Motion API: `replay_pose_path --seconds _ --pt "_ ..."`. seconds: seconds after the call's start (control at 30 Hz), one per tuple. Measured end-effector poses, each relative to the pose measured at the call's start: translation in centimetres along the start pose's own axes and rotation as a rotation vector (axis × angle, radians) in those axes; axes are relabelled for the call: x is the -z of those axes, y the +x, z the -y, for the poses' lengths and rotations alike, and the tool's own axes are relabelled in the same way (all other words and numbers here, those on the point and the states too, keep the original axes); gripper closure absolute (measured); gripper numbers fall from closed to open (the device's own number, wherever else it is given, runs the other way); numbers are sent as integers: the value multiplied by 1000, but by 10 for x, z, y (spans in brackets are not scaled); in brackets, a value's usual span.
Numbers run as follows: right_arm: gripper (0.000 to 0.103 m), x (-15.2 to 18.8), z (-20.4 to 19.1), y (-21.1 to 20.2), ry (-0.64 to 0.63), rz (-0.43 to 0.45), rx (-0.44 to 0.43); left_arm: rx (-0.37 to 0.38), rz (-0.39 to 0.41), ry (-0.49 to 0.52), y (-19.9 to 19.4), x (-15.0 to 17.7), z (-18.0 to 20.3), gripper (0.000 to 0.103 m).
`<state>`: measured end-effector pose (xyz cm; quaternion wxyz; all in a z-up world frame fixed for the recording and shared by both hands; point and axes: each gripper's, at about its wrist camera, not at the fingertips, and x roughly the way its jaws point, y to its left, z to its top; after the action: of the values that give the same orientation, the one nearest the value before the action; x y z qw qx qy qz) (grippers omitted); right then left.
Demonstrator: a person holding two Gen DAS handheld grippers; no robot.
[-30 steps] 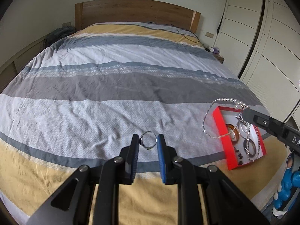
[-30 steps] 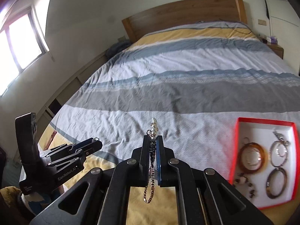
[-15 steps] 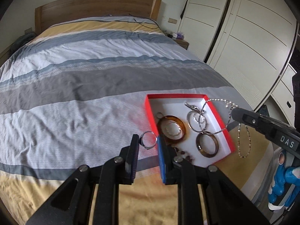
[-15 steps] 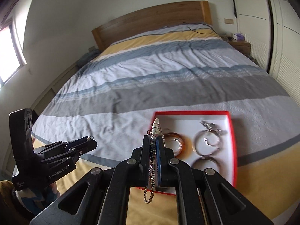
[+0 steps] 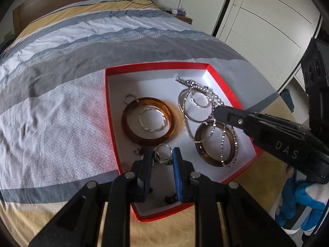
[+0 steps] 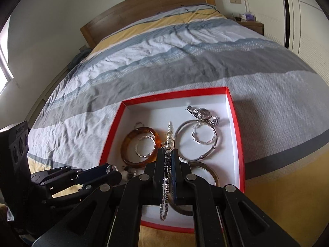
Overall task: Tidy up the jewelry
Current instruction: 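Carry the ring with the left gripper while the right carries the necklace into the red box, then open both grippers to release the ring and necklace in the box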
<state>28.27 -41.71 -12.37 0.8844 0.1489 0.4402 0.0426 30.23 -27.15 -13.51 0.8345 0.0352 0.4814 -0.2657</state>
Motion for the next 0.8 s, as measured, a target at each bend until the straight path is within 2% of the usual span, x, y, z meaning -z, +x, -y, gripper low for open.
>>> replay_pose_path --seconds 0.27,0.6,0.67,0.73,0.8 --pt "96 18 20 17 44 -34 19 -17 -27 2 11 10 3 85" --pt "86 26 24 2 57 -23 50 -18 -40 -14 5 10 2 84" --pt "84 26 24 -6 61 -12 64 -16 -33 -13 -1 10 3 81" --pt "80 27 23 -16 65 1 78 -8 -25 -13 -8 9 5 72" --pt "79 28 20 -28 65 14 89 -10 -19 -14 -14 9 7 69"
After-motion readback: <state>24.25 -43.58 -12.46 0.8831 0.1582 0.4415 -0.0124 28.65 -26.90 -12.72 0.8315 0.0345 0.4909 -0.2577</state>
